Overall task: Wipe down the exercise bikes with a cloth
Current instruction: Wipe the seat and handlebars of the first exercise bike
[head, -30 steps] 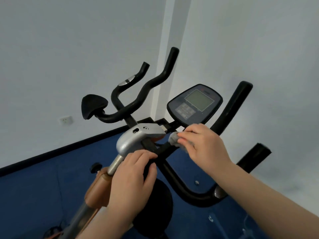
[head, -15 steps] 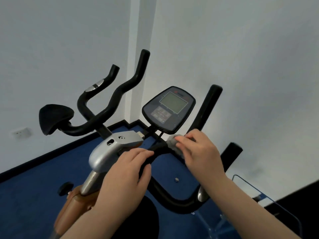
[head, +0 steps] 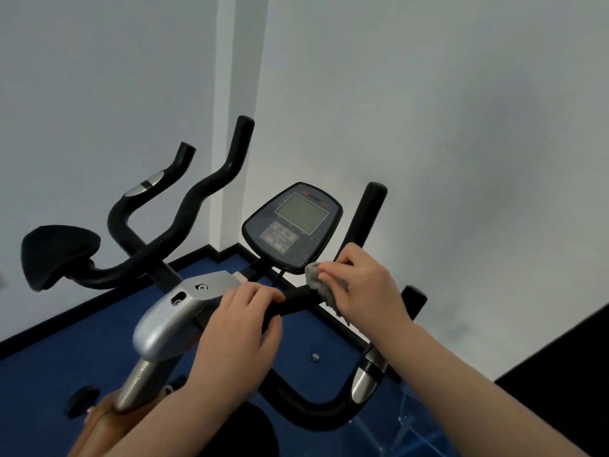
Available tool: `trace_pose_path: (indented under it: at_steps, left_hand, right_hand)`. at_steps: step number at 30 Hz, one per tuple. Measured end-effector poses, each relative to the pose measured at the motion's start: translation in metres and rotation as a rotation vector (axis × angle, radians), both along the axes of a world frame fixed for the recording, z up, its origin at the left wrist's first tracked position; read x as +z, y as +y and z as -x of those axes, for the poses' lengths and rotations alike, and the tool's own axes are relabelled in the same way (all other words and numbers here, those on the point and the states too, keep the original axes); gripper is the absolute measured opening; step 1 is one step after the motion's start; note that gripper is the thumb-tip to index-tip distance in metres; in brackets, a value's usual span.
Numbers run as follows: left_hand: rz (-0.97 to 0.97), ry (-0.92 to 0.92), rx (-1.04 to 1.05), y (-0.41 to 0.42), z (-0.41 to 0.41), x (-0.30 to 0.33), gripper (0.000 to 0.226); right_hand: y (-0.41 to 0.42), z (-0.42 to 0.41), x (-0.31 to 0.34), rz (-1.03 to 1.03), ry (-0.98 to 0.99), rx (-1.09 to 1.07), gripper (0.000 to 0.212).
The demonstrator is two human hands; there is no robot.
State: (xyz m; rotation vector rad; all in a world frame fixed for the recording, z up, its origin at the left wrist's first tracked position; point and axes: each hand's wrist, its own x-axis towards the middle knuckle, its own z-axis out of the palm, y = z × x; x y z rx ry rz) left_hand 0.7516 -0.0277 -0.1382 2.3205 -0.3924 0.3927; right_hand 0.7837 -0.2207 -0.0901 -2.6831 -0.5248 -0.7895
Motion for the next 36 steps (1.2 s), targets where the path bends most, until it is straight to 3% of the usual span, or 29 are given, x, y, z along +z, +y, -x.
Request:
trace_pose_path:
  at_steps: [8,12,15,19,23,27,31,36]
  left_hand:
    - [-0.044,-0.008,-0.036,0.005,0.005,-0.003,0.021]
    - [-0.021,-0.015,-0.03,0.003,0.002,-0.001,0.02]
    - [0.016,-0.028,-0.05,-0.004,-0.006,0.006,0.02]
    - [0.012,-0.027,-0.081,-0.02,-0.021,0.013,0.02]
    - [0.007,-0.031,-0.085,-0.025,-0.024,0.006,0.023]
    - [0.003,-0.055,-0.085,-0.024,-0.024,0.002,0.026]
    - [0.0,-0.051,-0.082,-0.023,-0.022,0.002,0.027]
    - [0.002,-0.057,-0.1,-0.021,-0.023,0.001,0.029]
  right_hand:
    - [-0.03,-0.036,0.059,0.537,-0.154,0.045,0.017]
    - [-0.029,-0.036,0.07,0.317,-0.304,-0.054,0.014]
    - [-0.012,-0.022,0.038,0.157,-0.171,0.02,0.011]
    - [-0.021,-0.025,0.03,0.199,-0.014,-0.021,0.004]
    - [-0.029,-0.034,0.06,0.363,-0.244,-0.037,0.006]
    - [-0.021,-0.046,0.089,0.021,-0.426,-0.116,0.014]
    - [-0.022,-0.051,0.09,-0.107,-0.158,-0.158,0.017]
    - [-0.034,-0.031,0.068,-0.386,-0.144,-0.205,0.023]
